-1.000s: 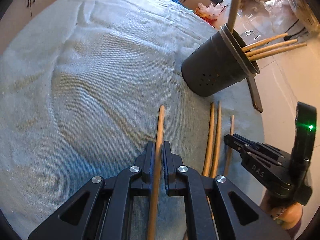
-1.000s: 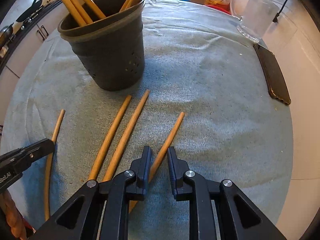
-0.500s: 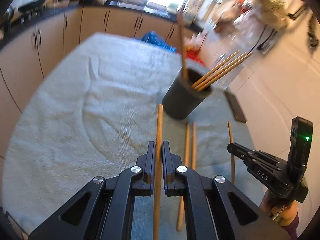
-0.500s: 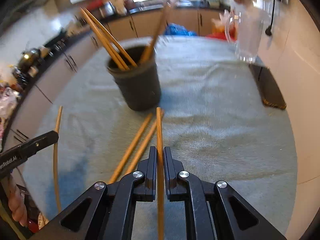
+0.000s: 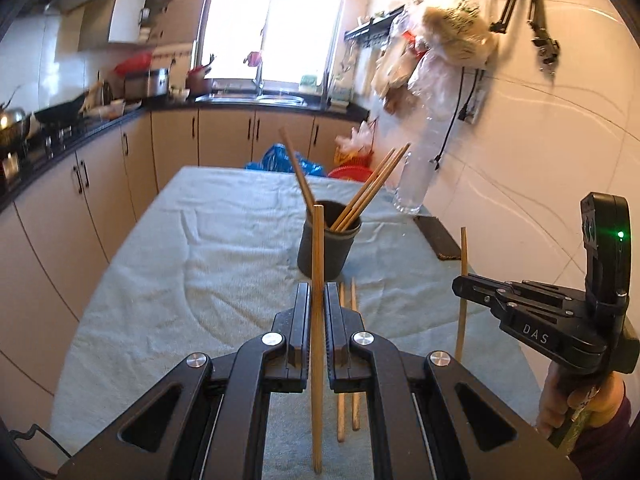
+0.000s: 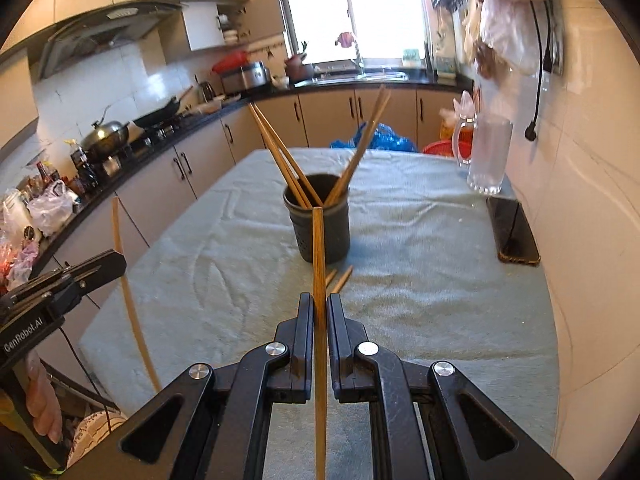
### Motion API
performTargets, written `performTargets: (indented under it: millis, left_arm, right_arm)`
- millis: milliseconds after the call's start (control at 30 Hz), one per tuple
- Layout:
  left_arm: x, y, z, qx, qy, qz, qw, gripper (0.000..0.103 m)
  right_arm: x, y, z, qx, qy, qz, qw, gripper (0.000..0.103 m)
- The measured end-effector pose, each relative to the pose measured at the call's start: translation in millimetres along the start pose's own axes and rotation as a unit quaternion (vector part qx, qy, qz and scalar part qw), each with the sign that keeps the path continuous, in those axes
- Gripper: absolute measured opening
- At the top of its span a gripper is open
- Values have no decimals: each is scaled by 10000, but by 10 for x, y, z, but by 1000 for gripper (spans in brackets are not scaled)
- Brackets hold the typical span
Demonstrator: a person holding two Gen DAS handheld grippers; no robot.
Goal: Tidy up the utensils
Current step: 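Raise both chopsticks upright and move them above the black cup, then open the left gripper over the cup while the right gripper drops its chopstick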
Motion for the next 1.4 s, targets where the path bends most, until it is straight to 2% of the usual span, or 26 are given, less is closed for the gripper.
performTargets:
  millis: [300,433,600,700,867,1033,1167,1267,1400]
  left_arm:
    - [6,252,67,255,-118,37,9996,5]
    - [-10,452,47,371,-167,40,9992,5]
    - [-43,862,65,664,-280,-36,9974,5]
    - [-67,1155,7,807,-323,-66,9962,5]
    - [-120,1575,-130,1053,-140,-117,9943,5]
    - [-157,1885,-414,1177,-32,-126,9930,5]
    - [-169,1905,-751,1067,35,-149,9942,5]
    - [-166,1813,-1074,751,41,-159,9970,5]
    - [-204,1665,-1317,458,43,-48,9989,5]
  right_arm:
    - [-42,96,33,158,151,-74,9997,7]
    - [-79,257,39,276,224,-114,9993,7]
    - [-118,621,125,569,361,-204,9975,7]
    - [-162,963,157,887,379,-225,9951,7]
    - [-211,1449,75,1192,475,-388,9910,7]
    - [-193,1743,-99,1396,435,-522,9879,7]
    - [-112,1789,-337,1339,395,-695,9878,7]
    - [-49,1729,-561,1094,367,-772,9903,7]
    - [-7,1601,-788,841,274,-748,9933,7]
Point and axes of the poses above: each gripper's, at about its wrist camera, not at the fingertips, and z roughly against the way its jaws point, x to its right, y to its top, the point moved 5 cm from there along -z, roughly the way its jaws point, and after that the axes turned 10 degrees about -z, right-handed, at the moved point
